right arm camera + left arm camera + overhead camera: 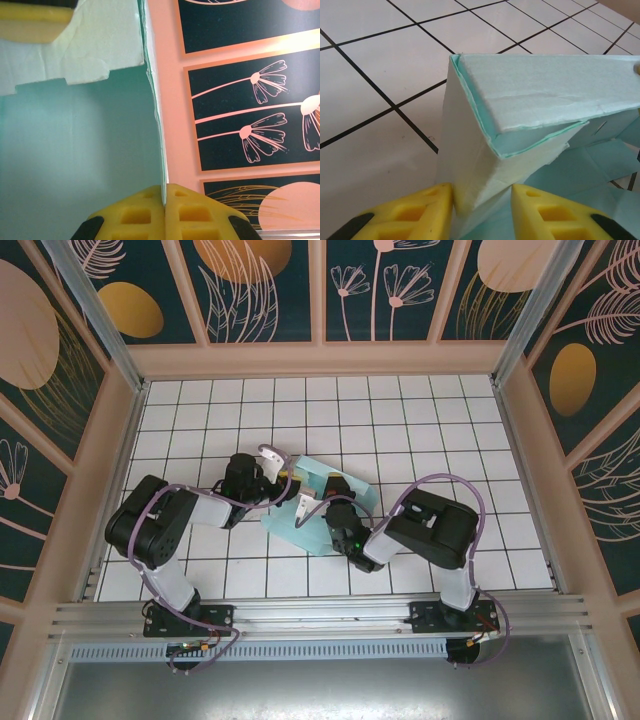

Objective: Fold the paper box

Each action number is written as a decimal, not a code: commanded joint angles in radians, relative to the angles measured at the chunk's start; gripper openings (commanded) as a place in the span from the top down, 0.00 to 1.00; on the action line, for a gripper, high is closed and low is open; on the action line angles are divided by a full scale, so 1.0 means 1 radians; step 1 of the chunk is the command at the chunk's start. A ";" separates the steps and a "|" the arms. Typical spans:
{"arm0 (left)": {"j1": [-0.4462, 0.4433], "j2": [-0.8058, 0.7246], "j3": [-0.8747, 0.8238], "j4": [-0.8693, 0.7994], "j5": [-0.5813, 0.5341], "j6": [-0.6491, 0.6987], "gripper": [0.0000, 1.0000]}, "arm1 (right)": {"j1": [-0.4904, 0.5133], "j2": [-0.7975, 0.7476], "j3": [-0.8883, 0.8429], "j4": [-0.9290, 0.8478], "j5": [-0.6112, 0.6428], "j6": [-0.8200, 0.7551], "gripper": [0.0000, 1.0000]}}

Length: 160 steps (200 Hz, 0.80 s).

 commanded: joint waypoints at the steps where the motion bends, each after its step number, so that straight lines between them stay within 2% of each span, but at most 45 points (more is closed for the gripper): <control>1: -0.013 0.019 0.016 0.039 -0.001 0.002 0.66 | 0.020 -0.014 0.011 -0.057 -0.040 0.067 1.00; 14: -0.015 0.023 0.019 0.041 0.002 0.001 0.74 | 0.021 -0.016 0.014 -0.067 -0.040 0.076 1.00; 30: -0.016 0.029 0.020 0.051 0.023 -0.004 0.76 | 0.024 -0.019 0.017 -0.088 -0.041 0.087 1.00; 56: -0.020 0.042 0.018 0.098 0.051 -0.034 0.73 | 0.031 -0.029 0.027 -0.168 -0.053 0.137 1.00; 83: -0.043 0.049 0.034 0.071 0.014 -0.009 0.71 | 0.033 -0.042 0.041 -0.241 -0.063 0.185 1.00; 121: -0.048 0.060 0.036 0.082 0.003 -0.015 0.81 | 0.036 -0.044 0.039 -0.250 -0.064 0.190 1.00; 140: -0.049 0.062 0.035 0.086 0.005 -0.020 0.94 | 0.036 -0.046 0.038 -0.256 -0.063 0.193 1.00; 160: -0.049 0.060 0.026 0.098 0.000 -0.019 0.97 | 0.037 -0.050 0.038 -0.264 -0.063 0.203 1.00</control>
